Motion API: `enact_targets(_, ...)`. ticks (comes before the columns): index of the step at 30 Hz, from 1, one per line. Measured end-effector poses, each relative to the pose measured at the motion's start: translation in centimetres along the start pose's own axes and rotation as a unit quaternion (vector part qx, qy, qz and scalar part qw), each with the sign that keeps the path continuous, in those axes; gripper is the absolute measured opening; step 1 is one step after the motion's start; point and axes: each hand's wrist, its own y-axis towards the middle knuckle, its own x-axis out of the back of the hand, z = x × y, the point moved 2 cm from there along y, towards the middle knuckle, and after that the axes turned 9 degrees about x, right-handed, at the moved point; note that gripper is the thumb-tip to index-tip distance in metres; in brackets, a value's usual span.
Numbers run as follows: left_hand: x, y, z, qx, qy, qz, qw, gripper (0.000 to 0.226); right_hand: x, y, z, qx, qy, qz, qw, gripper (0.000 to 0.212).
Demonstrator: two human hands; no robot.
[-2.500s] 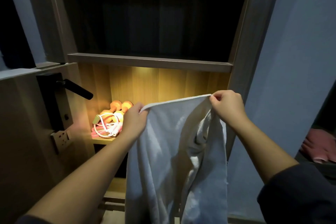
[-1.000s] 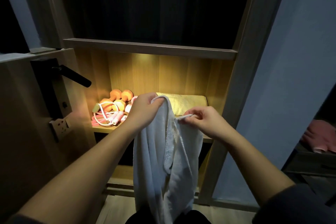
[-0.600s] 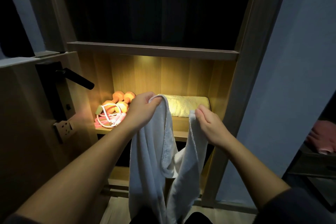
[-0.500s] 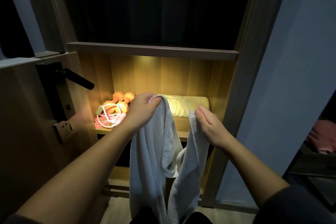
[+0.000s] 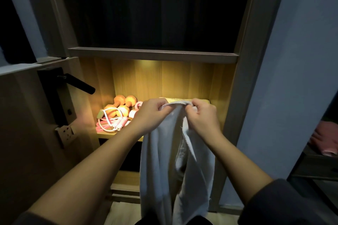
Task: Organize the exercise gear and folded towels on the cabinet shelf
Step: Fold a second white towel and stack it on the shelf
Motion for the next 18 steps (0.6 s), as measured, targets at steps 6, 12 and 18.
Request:
enact_targets(6, -1.2, -0.8, 3.5, 0.045, 0.105, 0.000, 0.993, 0.023, 2.4, 1.9, -0.9, -0.049, 0.082, -0.121, 0.988, 0.027)
enact_targets(12, 0.3, -0.3, 4.6, 0.115, -0.011, -0.085, 0.990, 0.021, 4.5, 3.0, -3.5, -0.114, 0.020, -0.087, 0.989, 0.025)
enact_targets(18, 2.1, 1.1, -0.3, 0.042, -0.022, -0.103, 0.994, 0.040, 4.3, 2.0, -2.7, -0.082, 0.025, 0.036, 0.996, 0.027)
